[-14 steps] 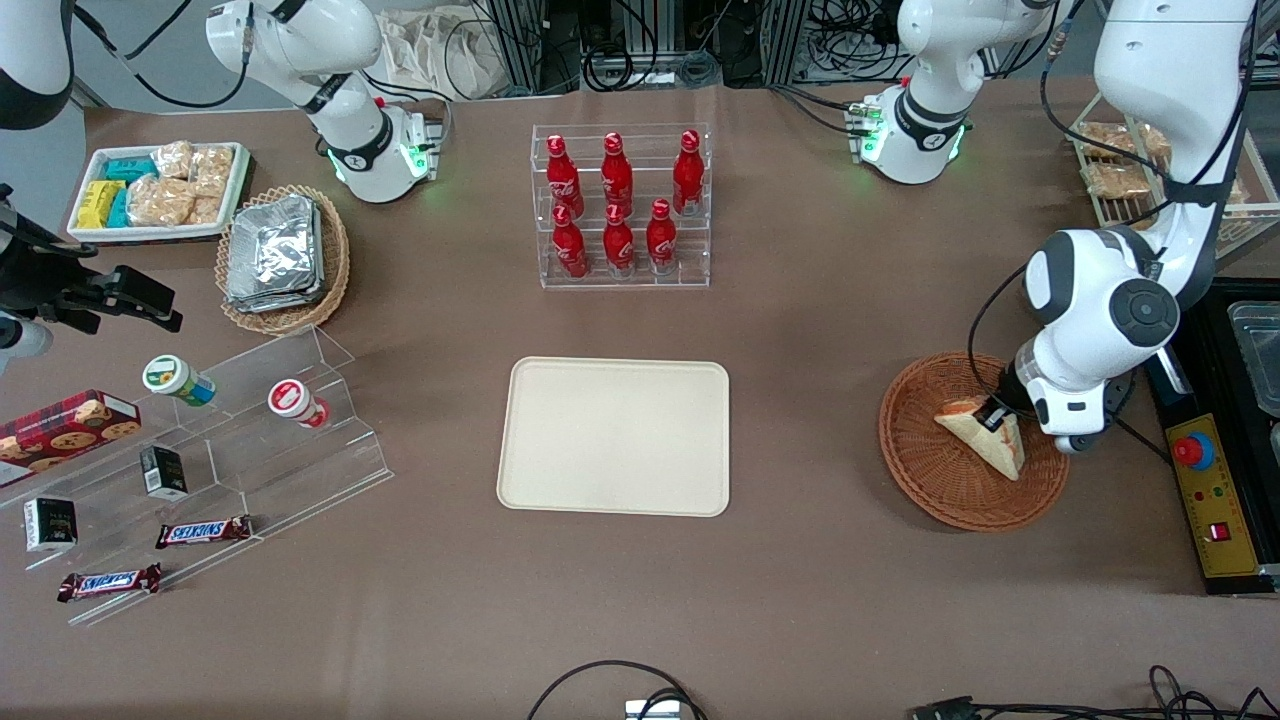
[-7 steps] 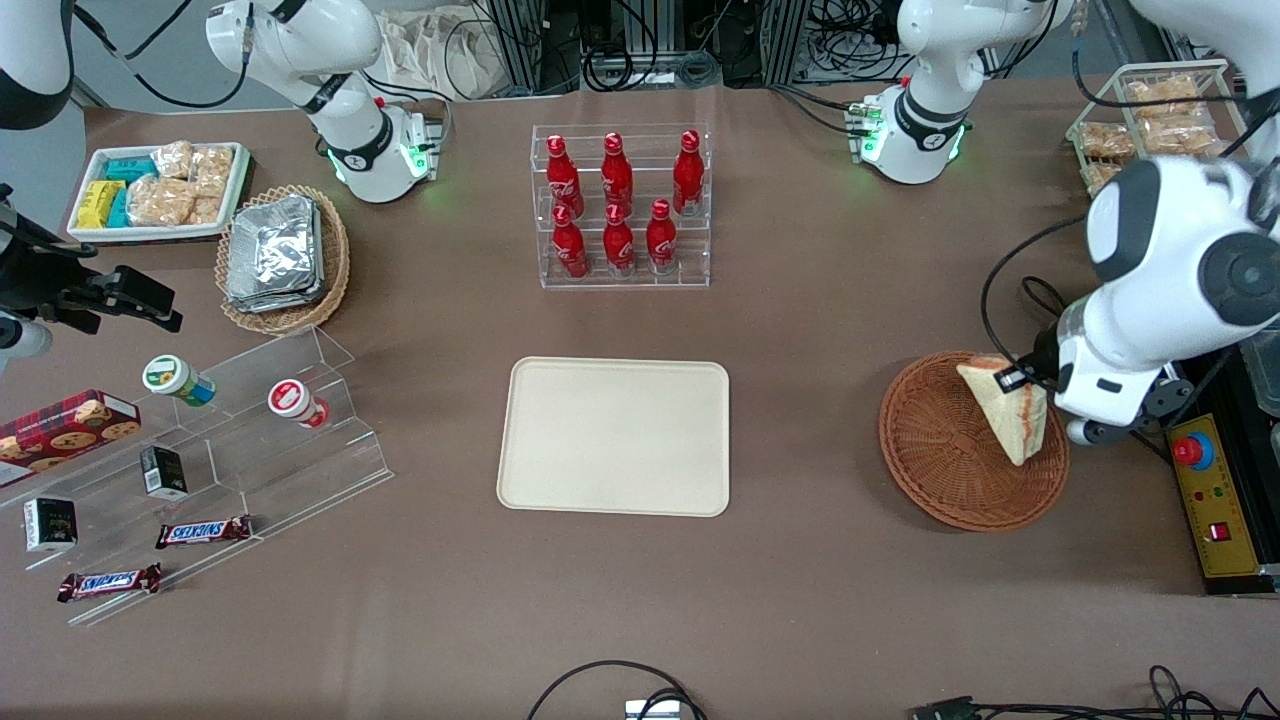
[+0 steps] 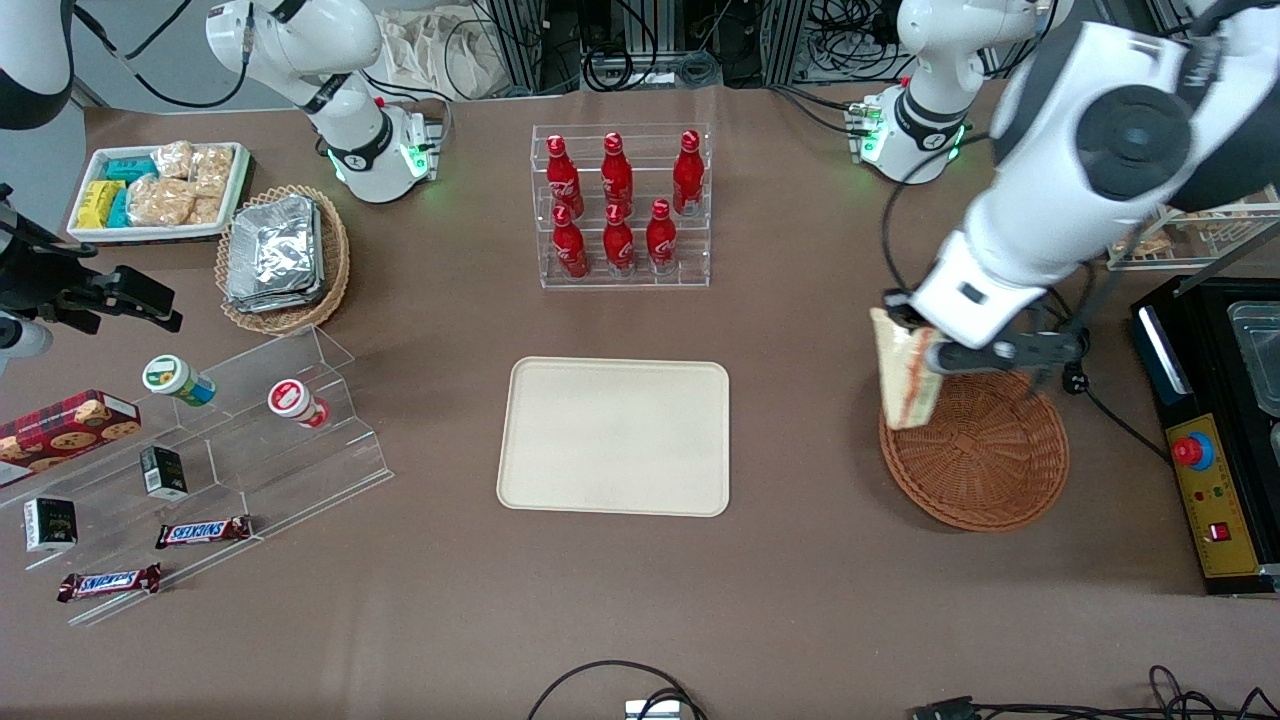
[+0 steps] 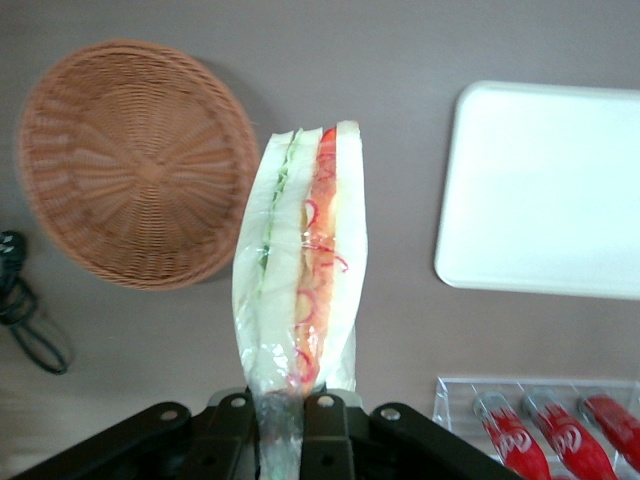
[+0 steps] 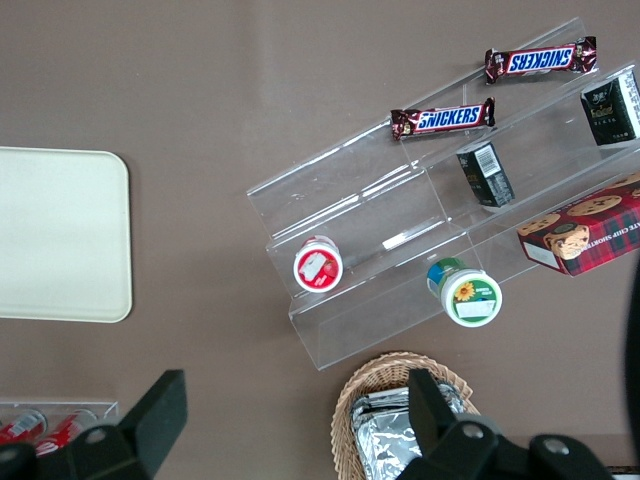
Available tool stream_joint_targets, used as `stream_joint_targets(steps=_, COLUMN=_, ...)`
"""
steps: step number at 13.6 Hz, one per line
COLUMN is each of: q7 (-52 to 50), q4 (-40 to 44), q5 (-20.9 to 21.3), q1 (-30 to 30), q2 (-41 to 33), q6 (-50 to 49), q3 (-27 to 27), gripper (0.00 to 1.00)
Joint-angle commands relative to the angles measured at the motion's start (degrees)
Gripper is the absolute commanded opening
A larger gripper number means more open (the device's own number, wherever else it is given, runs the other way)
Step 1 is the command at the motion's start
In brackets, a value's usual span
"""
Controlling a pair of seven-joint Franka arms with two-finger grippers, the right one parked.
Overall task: Place sandwich from basket to tray
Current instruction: 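Carry the sandwich over the cream tray and lower it down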
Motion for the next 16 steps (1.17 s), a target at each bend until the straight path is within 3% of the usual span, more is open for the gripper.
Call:
stream_joint_targets(steps=1, q7=-5.25, q4=1.43, q5=5.66, q1=-5.76, q2=3.60, q6=2.63, q3=-1.49, gripper=0.00)
stream_joint_targets(steps=4, q7=-17.80, q4=1.77, q5=9.63, q1=-14.03, q2=11.66, q6=10.54, q3=-1.41, gripper=0.00)
stream_joint_targets(steps=6, q7=-23.53, q4=1.51, q5=17.07, q1=-18.69, q2=16.24, q6=13.63, q3=-1.41, gripper=0.00)
stream_joint_targets(steps=12, q7=-31.02, q4=-0.42, q5=25.18, q1=-20.91, q2=26.80, q6=24.61, q3=-0.79, gripper=0.00)
stream_joint_targets(steps=16, q7=-33.30, q4=-3.14, q5=29.49, q1=-21.09, q2=29.18, q6=29.35, q3=0.70, gripper=0.00)
